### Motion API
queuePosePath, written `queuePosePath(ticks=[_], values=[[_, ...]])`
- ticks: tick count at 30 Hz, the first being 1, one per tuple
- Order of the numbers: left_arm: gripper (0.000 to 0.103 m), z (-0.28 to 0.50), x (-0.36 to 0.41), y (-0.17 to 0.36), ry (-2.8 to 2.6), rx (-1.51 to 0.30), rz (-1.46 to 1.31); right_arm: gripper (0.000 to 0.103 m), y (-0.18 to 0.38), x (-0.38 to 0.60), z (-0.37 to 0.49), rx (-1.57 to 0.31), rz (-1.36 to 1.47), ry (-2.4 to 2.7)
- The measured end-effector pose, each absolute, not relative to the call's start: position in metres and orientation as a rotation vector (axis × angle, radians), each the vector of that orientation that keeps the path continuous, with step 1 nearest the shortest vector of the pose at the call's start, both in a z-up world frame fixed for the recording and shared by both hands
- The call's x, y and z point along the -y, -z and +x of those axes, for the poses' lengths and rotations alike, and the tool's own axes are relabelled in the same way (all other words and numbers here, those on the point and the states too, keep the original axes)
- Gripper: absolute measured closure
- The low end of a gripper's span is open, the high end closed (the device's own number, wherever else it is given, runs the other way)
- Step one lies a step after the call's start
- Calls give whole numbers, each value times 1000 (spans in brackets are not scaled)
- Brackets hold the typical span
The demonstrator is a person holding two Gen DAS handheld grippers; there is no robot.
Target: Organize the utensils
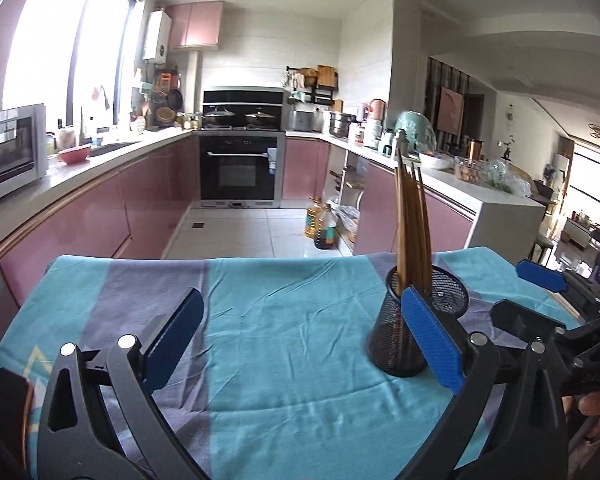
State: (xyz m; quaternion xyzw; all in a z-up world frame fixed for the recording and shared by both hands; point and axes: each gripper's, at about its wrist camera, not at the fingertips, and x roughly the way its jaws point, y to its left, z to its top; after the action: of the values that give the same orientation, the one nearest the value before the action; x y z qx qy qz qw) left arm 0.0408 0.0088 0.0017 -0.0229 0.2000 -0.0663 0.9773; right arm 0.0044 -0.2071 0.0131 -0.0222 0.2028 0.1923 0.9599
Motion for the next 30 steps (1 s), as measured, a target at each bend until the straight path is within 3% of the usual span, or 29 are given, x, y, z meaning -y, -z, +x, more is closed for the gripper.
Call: queuePosePath(ticks=[30], values=[[6, -46, -19, -18, 44, -233, -12, 7, -23, 193, -51, -237, -35, -293]])
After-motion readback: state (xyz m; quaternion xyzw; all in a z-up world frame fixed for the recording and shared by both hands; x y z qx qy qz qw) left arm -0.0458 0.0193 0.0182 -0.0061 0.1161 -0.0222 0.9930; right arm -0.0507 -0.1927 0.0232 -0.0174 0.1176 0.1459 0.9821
